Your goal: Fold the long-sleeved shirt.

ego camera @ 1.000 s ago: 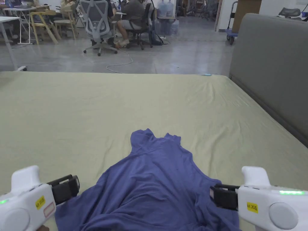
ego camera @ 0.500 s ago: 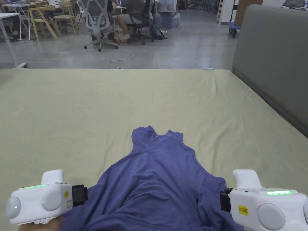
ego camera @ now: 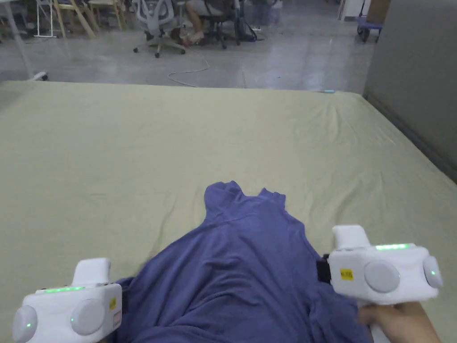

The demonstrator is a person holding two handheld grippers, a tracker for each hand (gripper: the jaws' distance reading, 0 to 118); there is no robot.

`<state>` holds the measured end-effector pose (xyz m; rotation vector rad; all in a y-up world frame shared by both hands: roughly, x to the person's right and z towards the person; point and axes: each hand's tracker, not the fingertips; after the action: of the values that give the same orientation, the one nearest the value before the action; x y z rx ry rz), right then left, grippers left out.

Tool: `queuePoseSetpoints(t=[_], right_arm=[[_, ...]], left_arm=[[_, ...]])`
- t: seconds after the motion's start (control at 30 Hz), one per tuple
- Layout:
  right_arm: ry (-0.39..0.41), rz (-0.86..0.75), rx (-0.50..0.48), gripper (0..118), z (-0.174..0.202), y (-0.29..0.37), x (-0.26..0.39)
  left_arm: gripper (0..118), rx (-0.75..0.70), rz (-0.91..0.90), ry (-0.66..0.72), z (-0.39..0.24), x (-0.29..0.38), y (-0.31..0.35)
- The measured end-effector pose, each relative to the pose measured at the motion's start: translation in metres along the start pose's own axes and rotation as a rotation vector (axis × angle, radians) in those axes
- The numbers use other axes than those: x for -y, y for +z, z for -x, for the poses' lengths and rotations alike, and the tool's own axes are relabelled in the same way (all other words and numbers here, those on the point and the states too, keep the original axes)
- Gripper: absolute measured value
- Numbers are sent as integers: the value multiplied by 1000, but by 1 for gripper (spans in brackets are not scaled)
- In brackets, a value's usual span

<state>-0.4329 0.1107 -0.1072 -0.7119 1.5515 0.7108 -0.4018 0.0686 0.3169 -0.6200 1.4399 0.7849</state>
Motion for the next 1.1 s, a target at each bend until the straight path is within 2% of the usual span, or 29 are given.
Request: queuePoseSetpoints(t=[0.13, 0.17, 0.23, 0.27, 0.3, 0.4, 0.43, 0.5, 0.53, 0.57, 0.6, 0.63, 0.67, 0.77, 0.83, 0.9, 0.93, 1.03, 1.1], right_arm=[[47, 4, 1, 2, -15, -64, -97], [52, 15, 3, 25, -19, -86, -118], [92, 121, 13, 112, -24, -129, -146], [106, 176, 17, 118, -24, -146, -156], [129, 214, -10, 114, -25, -161, -161], [131, 370, 5, 103, -22, -197, -162], [143, 409, -4, 96, -21, -208, -159], [185, 471, -27, 72, -18, -225, -150], [183, 483, -36, 71, -8, -207, -136], [181, 438, 5, 67, -5, -202, -136], [149, 469, 9, 50, -5, -195, -144], [142, 471, -4, 0, -3, -187, -148], [150, 463, -43, 0, 2, -180, -150], [239, 393, -14, 0, 10, -153, -155], [211, 301, -2, 0, 8, -113, -165], [200, 221, -36, 0, 1, -69, -184], [211, 196, -48, 0, -12, -86, -205], [257, 54, 12, 0, -25, -12, -246], [241, -46, 33, 0, -35, 29, -279]], left_arm=[[0, -1, -26, -5, 6, -5, 14], [0, 10, -26, 6, 9, -5, 15], [0, 35, -13, 37, 10, -6, 17], [0, 39, -11, 41, 12, -5, 16], [0, 34, -4, 45, 13, -5, 14], [0, 29, 25, 48, 14, -4, 11], [0, 30, 29, 50, 15, -3, 10], [0, 29, 33, 54, 14, -5, 8], [0, 28, 38, 57, 15, -5, 7], [0, 24, 41, 57, 15, -5, 7], [0, 17, 46, 58, 14, -7, 7], [0, 12, 47, 59, 14, -8, 7], [0, 8, 43, 57, 15, -10, 8], [0, 8, 0, 56, 11, -29, 13], [0, 5, -75, 44, 13, -57, 21], [0, 13, -149, 23, 11, -92, 33], [0, 18, -195, 11, 11, -115, 41], [0, -14, -321, -97, 0, -186, 68], [0, -8, -400, -142, -9, -230, 90]])
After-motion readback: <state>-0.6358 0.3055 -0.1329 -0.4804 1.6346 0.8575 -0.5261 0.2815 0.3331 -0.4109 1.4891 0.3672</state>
